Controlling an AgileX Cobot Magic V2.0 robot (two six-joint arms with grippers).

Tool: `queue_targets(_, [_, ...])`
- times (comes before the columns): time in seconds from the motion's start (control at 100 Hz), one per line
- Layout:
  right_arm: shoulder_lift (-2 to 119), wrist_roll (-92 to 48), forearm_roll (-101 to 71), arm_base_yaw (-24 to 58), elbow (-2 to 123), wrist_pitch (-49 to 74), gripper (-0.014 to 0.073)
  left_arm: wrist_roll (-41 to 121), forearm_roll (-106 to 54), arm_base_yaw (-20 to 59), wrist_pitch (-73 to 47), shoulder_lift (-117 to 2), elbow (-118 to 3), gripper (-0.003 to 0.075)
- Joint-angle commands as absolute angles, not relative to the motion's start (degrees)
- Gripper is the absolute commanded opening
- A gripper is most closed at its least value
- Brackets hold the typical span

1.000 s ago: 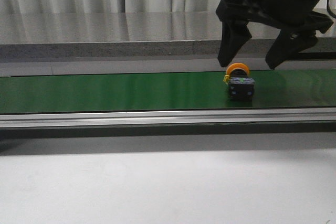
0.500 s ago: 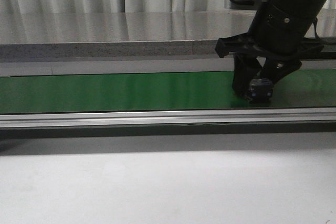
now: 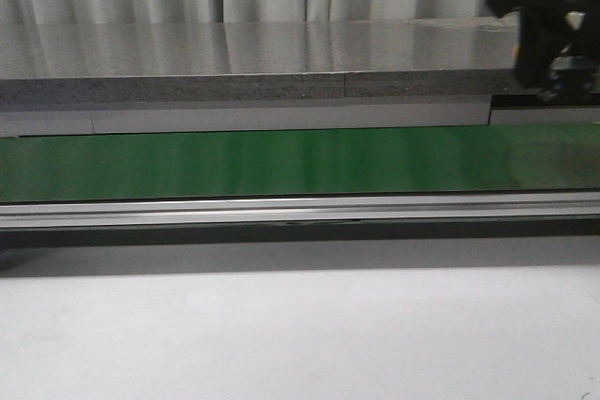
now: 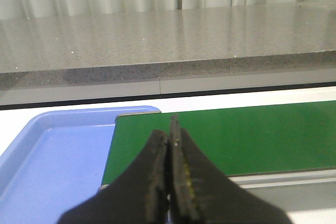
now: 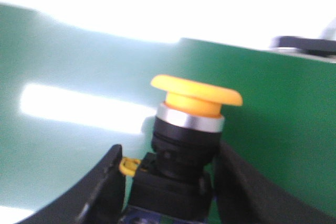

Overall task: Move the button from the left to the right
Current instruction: 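Lift the button and carry it over the green bin with the right gripper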

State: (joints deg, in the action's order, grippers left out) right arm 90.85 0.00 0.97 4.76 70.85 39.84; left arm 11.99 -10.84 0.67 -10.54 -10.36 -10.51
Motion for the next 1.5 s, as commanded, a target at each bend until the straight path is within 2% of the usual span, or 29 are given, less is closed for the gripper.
queue_targets(0.0, [86.6,-0.4,3.5,-1.0,72.7,38.2,-0.0010,11.8,-11.6,1.0,-5.5,-10.8,-12.1,-0.0020])
queue_targets(0.25, [87.4,-1.3,7.3,-15.0,72.7,36.2,-0.0012,11.8,-11.6,1.0,-5.5,-10.8,-12.1,-0.0020])
queue_targets(0.53, [92.7,-7.9,7.3,-23.0,72.7,32.3,-0.0017,11.8,-11.6,1.0,-5.5,-10.8,-12.1,-0.0021])
queue_targets(0.93, [102.7,-15.4,7.1,-24.2,72.7,27.4,-0.0015,11.8,-11.6,1.0,-5.5,-10.8,-12.1,-0.0021])
queue_targets(1.49, [106.4,-17.1,0.9,-24.2,72.7,22.6,-0.0014,11.8,-11.6,1.0,-5.5,-10.8,-12.1,-0.0021])
